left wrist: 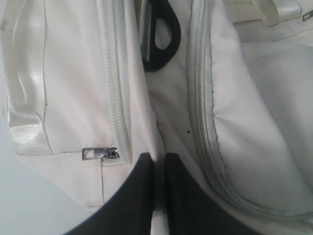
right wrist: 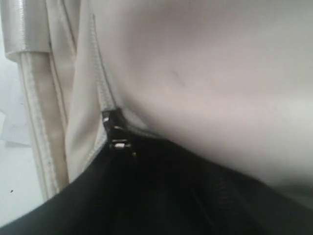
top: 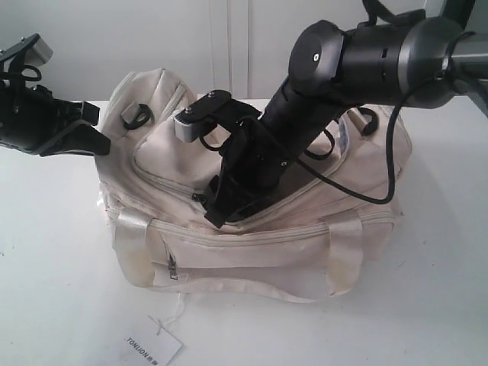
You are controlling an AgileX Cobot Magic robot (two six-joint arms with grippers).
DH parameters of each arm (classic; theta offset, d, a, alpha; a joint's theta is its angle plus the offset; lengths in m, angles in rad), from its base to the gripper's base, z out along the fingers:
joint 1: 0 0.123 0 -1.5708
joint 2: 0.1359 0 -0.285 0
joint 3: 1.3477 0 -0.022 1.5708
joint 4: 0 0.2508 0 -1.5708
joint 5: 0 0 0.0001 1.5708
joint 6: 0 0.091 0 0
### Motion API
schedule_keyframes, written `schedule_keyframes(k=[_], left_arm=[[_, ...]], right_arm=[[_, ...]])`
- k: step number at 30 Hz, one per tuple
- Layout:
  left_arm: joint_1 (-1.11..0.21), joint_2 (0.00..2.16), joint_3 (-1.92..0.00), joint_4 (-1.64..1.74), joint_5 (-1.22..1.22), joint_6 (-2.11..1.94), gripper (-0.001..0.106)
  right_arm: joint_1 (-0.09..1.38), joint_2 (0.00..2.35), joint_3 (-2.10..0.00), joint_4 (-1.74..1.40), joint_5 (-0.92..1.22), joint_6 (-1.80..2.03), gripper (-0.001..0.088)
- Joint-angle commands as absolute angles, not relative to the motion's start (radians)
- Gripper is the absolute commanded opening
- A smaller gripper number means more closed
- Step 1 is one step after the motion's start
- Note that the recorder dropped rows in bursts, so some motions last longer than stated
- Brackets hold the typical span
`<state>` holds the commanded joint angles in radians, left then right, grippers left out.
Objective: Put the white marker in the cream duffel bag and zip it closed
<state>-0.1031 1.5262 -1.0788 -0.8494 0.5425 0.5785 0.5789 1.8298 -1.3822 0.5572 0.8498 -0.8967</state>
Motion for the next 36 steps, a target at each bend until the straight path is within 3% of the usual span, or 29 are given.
schedule_keyframes(k=[5, 8, 9, 10, 36], left_arm=[[-0.103, 1.526, -1.079, -0.849, 0.542, 0.578, 0.000], [-0.103, 1.526, -1.079, -0.849, 0.542, 0.580, 0.000], [-0.103, 1.526, -1.079, -0.849, 0.544, 0.579, 0.000], [-0.103, 1.526, -1.079, -0.849, 0.544, 0.579, 0.000], [-0.103, 1.526, -1.079, -0.849, 0.548, 0.579, 0.000]], right_arm=[[0.581, 1.869, -1.381, 0.645, 0.834, -0.970, 0.0465], [0.581, 1.873, -1.381, 0.652, 0.813, -0.973, 0.0240], [0.581, 1.873, -1.381, 0.653, 0.813, -0.973, 0.0072], [0.581, 1.873, -1.382, 0.653, 0.815, -0.973, -0.0004], [0.579, 1.685, -1.384, 0.396, 0.894, -0.825, 0.0000]])
